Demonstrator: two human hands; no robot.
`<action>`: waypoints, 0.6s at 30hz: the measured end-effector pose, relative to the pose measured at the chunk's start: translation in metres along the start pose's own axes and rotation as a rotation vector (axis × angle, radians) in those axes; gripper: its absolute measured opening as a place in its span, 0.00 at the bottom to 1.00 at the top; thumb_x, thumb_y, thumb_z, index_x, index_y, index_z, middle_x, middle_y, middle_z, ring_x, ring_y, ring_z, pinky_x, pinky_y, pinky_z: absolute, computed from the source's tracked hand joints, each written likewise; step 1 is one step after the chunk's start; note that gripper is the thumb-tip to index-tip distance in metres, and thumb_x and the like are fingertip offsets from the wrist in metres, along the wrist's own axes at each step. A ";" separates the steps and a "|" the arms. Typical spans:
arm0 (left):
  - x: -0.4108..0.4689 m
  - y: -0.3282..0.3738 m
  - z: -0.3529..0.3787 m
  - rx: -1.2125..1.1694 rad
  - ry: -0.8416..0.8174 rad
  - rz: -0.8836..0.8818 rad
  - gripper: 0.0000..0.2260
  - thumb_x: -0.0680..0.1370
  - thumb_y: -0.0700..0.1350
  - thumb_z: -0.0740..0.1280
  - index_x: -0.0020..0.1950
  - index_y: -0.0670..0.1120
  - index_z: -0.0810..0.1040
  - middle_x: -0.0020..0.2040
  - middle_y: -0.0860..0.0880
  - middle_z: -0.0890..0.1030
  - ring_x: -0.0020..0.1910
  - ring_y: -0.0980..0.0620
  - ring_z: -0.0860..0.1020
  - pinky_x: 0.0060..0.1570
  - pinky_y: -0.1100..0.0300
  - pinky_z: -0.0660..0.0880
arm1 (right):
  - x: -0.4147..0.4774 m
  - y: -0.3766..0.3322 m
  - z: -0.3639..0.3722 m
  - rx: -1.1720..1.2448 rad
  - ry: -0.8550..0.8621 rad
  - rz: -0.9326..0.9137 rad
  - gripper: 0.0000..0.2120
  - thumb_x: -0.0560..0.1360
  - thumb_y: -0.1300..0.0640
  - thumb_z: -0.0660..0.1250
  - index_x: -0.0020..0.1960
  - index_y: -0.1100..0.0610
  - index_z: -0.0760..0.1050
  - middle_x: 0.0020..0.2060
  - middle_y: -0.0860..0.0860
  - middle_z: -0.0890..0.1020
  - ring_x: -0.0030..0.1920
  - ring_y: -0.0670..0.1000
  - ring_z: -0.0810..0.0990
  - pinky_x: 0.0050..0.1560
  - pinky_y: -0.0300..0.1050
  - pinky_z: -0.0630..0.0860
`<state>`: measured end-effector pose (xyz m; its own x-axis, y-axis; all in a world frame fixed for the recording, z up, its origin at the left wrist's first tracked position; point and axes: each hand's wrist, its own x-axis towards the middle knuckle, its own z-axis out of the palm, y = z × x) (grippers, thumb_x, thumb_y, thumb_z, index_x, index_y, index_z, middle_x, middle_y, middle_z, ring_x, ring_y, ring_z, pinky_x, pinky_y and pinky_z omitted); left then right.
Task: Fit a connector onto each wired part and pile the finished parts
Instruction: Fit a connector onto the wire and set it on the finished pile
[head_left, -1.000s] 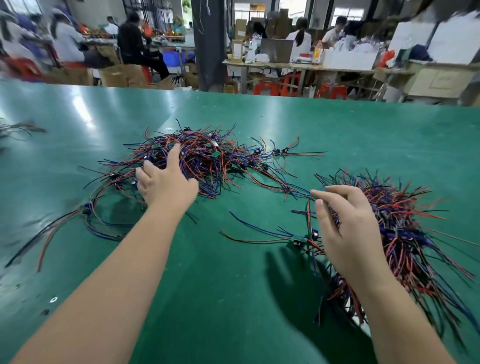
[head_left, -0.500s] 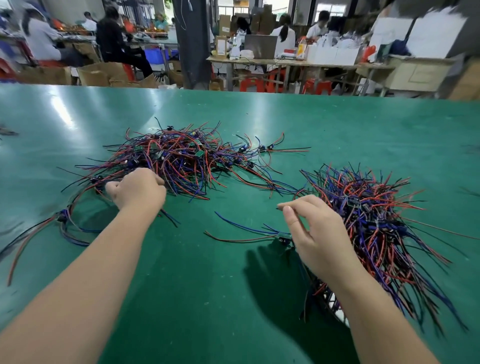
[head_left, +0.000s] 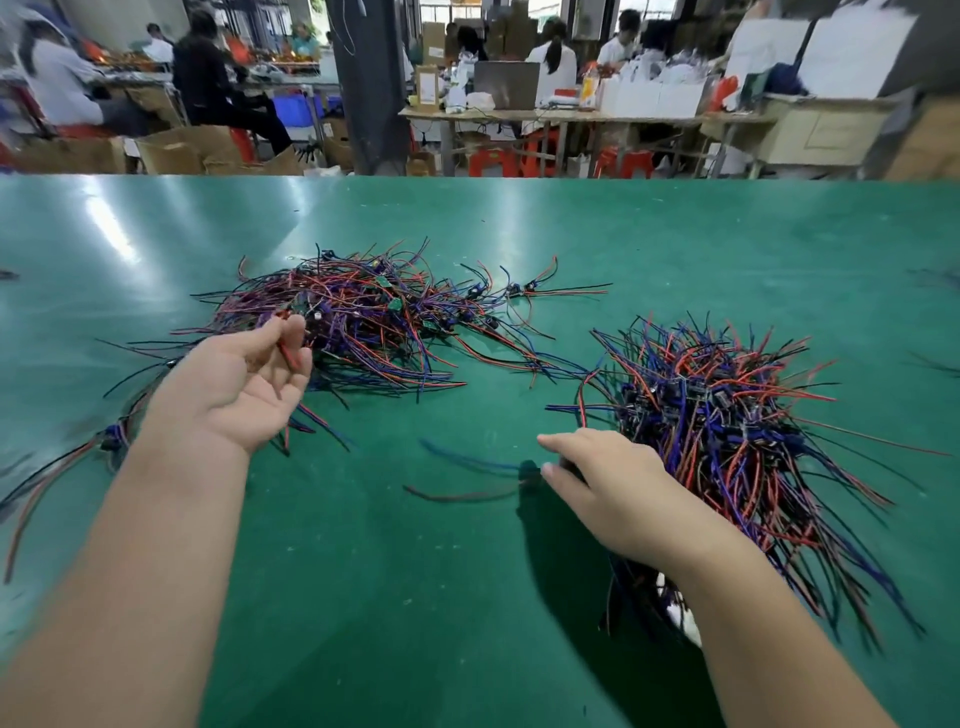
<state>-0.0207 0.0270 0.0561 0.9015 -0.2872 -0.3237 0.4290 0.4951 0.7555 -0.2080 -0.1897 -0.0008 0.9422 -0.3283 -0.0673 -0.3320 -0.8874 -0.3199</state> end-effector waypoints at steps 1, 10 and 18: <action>-0.001 -0.003 -0.002 -0.010 -0.017 -0.047 0.05 0.80 0.39 0.60 0.45 0.44 0.73 0.30 0.52 0.82 0.30 0.61 0.81 0.42 0.66 0.76 | 0.000 0.002 -0.003 0.011 0.005 -0.002 0.16 0.81 0.48 0.53 0.49 0.53 0.77 0.50 0.51 0.78 0.56 0.55 0.73 0.59 0.53 0.69; 0.013 -0.027 -0.030 0.821 0.010 0.003 0.10 0.81 0.32 0.56 0.48 0.44 0.73 0.38 0.43 0.72 0.21 0.56 0.77 0.20 0.67 0.71 | -0.012 0.019 -0.022 0.012 -0.136 -0.076 0.08 0.71 0.45 0.72 0.37 0.47 0.80 0.48 0.42 0.76 0.50 0.43 0.75 0.56 0.43 0.70; -0.013 -0.020 -0.013 0.483 -0.150 0.363 0.11 0.79 0.31 0.59 0.49 0.43 0.77 0.40 0.47 0.82 0.33 0.56 0.82 0.39 0.63 0.81 | -0.013 0.018 -0.023 0.056 -0.090 -0.041 0.19 0.68 0.52 0.76 0.58 0.45 0.77 0.50 0.41 0.76 0.52 0.44 0.75 0.57 0.39 0.70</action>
<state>-0.0407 0.0311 0.0378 0.9522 -0.2997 0.0593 -0.0092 0.1656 0.9861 -0.2275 -0.2088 0.0158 0.9560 -0.2594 -0.1368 -0.2924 -0.8791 -0.3763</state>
